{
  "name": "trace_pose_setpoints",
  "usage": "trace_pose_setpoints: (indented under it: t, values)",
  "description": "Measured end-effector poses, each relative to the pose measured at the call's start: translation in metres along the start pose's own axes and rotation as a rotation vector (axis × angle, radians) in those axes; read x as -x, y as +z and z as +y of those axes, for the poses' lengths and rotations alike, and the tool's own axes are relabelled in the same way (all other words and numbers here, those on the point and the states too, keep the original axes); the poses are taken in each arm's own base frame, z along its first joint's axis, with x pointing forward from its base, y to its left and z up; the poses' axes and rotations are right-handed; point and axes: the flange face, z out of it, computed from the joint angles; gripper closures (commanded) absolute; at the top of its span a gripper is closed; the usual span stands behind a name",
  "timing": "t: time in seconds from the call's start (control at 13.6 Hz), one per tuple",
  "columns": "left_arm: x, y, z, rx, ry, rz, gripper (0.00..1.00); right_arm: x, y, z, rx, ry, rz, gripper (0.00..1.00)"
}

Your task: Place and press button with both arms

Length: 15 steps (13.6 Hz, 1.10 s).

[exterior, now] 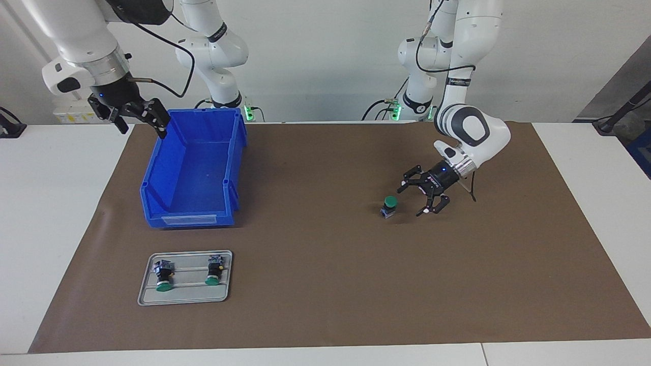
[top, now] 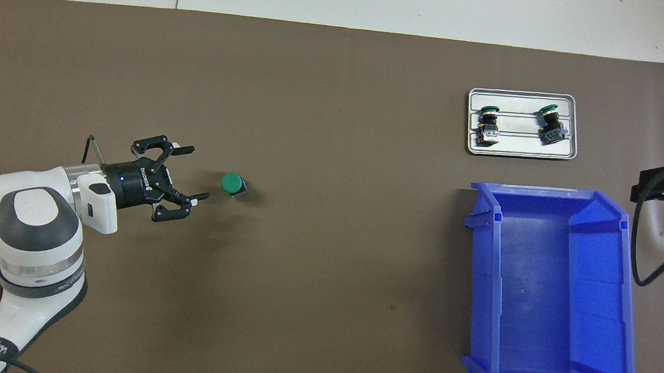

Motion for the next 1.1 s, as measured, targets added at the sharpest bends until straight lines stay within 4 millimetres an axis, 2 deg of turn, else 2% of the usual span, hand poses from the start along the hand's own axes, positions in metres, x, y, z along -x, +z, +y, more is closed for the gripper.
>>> trace_pose_setpoints:
  t: [0.15,0.29,0.52,0.66,0.74,0.81,0.96,1.1]
  values:
    - [-0.01,-0.008,-0.002,0.016,-0.04,-0.057,0.0,0.0,0.0,0.0,0.0,0.0,-0.001,0.0]
    - [-0.028,-0.018,-0.008,0.027,-0.087,-0.146,0.0,0.0,0.0,0.0,0.0,0.001,-0.001,0.0]
    - [-0.069,-0.03,-0.016,0.049,-0.205,-0.291,0.0,0.0,0.001,0.001,0.0,0.002,-0.003,0.0]
    - [-0.105,-0.037,-0.02,0.05,-0.296,-0.421,0.01,0.0,0.002,0.001,0.0,0.002,-0.003,0.0]
    - [-0.127,-0.039,-0.019,0.035,-0.335,-0.49,0.1,0.0,0.002,0.001,0.0,0.002,-0.004,0.0]
    - [-0.151,-0.036,-0.014,0.008,-0.373,-0.551,0.33,0.0,0.002,0.001,0.001,0.002,-0.004,0.0]
    - [-0.19,-0.014,0.002,-0.057,-0.462,-0.615,1.0,0.0,0.002,0.001,0.001,0.002,-0.004,0.0]
    - [-0.204,0.012,0.02,-0.099,-0.605,-0.64,1.0,0.0,0.002,0.001,0.001,0.002,-0.004,0.0]
